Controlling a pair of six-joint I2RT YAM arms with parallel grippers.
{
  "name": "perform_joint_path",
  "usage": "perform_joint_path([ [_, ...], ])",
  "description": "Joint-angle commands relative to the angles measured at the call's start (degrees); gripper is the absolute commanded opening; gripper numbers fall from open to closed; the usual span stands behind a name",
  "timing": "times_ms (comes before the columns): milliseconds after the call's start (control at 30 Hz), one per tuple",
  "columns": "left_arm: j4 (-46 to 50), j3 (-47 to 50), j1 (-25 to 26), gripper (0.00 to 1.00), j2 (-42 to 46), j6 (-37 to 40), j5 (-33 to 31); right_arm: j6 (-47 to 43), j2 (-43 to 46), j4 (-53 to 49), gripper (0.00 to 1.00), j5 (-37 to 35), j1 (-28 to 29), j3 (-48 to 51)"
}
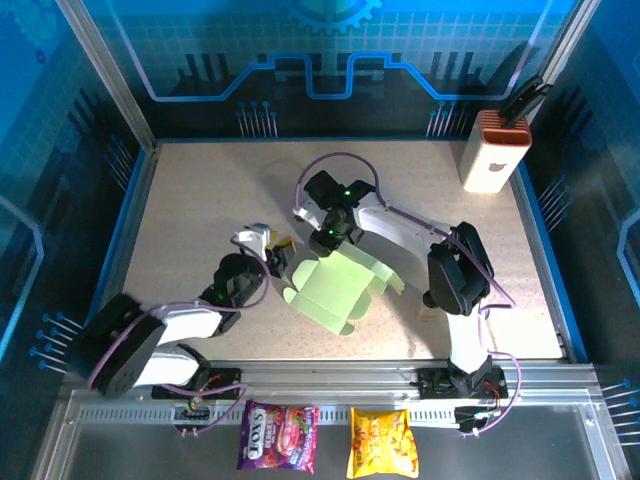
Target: Fold the paper box
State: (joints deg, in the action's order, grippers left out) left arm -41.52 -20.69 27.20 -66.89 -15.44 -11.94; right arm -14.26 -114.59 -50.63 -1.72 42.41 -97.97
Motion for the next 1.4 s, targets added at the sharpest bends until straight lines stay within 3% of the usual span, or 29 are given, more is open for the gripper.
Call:
perform_joint_path([
  [0,25.31,-4.64,-4.94,0.5,6.2,-8.57,-0.22,-9.84,-2.91,-3.14,0.29,0.53,1.93,-4.24],
  [267,39.14,-9.32,-19.34,0.51,10.22,-17.28,15.39,-16.82,-13.21,-8.45,0.3,0.06,3.2,-19.46],
  [600,43.4,-14.01,-25.39,0.51,6.72,-15.73,23.14,-18.07,-27.02,-16.82,0.33,-1.27,3.72,-38.3],
  [900,47.76,-18.76,-27.75,0.52,1.7,-12.61,28.14,-18.15,-27.68,-15.91,0.51,-0.69,4.34,-40.9],
  [1100,49.62,-20.52,-27.68,0.53,0.87,-11.82,31.21,-17.8,-22.88,-15.79,0.66,1.65,4.12,-39.45],
  [1367,49.59,-23.81,-25.72,0.52,-4.53,-15.15,36.86,-14.35,-13.36,-11.21,0.7,8.62,2.51,-30.72],
])
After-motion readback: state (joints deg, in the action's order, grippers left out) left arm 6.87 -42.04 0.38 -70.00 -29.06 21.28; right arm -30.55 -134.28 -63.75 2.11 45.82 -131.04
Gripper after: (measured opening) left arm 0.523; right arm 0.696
